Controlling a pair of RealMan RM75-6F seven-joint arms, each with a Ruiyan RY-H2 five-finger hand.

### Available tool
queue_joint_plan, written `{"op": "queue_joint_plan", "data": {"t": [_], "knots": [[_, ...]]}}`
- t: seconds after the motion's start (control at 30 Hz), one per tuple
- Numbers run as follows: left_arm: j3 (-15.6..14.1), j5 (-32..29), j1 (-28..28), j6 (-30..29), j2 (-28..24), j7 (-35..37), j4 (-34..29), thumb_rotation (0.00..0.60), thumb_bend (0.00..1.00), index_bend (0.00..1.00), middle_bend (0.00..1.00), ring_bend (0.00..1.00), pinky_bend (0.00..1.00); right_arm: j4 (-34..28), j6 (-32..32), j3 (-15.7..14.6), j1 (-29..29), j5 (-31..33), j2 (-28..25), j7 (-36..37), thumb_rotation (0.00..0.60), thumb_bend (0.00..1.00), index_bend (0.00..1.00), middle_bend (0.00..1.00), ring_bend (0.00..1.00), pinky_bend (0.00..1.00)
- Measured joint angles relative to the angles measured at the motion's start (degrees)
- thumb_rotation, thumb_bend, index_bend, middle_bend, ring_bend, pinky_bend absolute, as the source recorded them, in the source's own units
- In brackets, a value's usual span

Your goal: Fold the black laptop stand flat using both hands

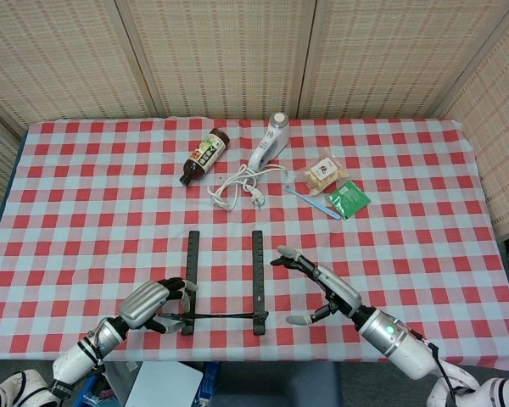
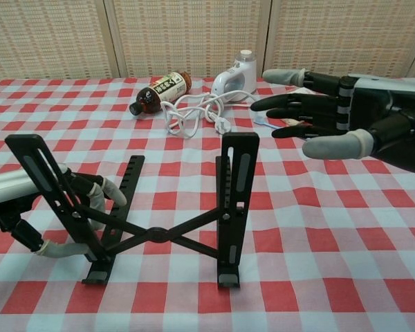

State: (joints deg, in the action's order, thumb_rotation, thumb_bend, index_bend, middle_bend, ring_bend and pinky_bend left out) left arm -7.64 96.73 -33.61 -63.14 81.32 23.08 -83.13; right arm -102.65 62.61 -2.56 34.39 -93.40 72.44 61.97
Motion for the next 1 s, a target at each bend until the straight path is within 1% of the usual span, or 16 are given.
{"op": "queue_joint_plan", "data": {"t": [0.13,0.37,0.83,1.0], "knots": [[0.1,-0.2,0.0,0.2,0.1,-0.1,0.0,0.600,0.29,0.50,0.24,0.20,0.32,0.0,0.1,0.0,-0.2,0.1,-0.1,0.0,0.600,0.05,0.04,0.15,0.03,0.07],[0.1,-0.4,0.1,0.4,0.0,-0.1,-0.3,0.600,0.31,0.50,0.24,0.20,0.32,0.0,0.1,0.0,-0.2,-0.1,-0.1,0.1,0.600,0.05,0.04,0.15,0.03,0.07],[0.0,-0.8,0.2,0.9,-0.2,-0.8,-0.8,0.600,0.32,0.51,0.24,0.21,0.32,0.2,0.1,0.0,-0.3,-0.4,-0.1,0.5,0.600,0.05,0.04,0.15,0.03,0.07],[-0.2,-0.7,0.3,0.9,-0.4,-0.8,-1.2,0.600,0.35,0.52,0.24,0.21,0.32,0.2,0.1,0.0,-0.4,-0.4,-0.1,0.5,0.600,0.05,0.04,0.15,0.03,0.07]]}}
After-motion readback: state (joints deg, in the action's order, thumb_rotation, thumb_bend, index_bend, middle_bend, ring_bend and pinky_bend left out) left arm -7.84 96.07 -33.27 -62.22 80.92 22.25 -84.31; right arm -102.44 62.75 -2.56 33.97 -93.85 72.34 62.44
